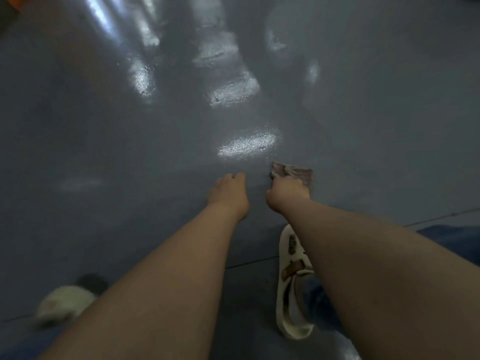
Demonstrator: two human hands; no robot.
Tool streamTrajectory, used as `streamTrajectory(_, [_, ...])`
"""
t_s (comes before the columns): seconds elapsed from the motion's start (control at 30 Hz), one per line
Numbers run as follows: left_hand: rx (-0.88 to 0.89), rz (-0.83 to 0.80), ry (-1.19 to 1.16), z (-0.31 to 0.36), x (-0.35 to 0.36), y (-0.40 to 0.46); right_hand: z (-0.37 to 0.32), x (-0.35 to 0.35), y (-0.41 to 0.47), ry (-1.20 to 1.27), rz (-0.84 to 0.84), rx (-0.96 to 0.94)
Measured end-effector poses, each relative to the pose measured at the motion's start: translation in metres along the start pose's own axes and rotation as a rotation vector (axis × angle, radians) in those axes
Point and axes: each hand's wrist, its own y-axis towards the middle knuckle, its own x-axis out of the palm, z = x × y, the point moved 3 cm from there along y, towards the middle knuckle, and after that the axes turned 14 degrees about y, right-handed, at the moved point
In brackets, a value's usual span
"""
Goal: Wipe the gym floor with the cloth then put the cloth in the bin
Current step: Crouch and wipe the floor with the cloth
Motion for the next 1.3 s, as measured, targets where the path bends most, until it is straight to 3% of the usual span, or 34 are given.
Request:
streamTrajectory(0.33, [0.036, -0.019, -0.06, -0.009, 0.003, -0.009, -0.004, 0.012, -0.032, 0.073, 0.011, 0.126])
streamTrajectory(0.7, [0.146, -0.134, 0.046, 0.022, 0.068, 0.074, 0.06, 0.032, 0.068, 0.063, 0.05, 0.136])
streamTrajectory(0.83, [0.158, -0.194, 0.036, 0.036, 0.096, 0.1, 0.078, 0.041, 0.11, 0.095, 0.035, 0.066])
streamTrajectory(1.07, [0.109, -0.498, 0.107, 0.05, 0.144, 0.113, 0.092, 0.071, 0.163, -0.03, -0.041, 0.043])
streamTrajectory(1.3, [0.071, -0.525, 0.093, 0.056, 0.156, 0.118, 0.099, 0.05, 0.212, -0.247, 0.052, -0.143])
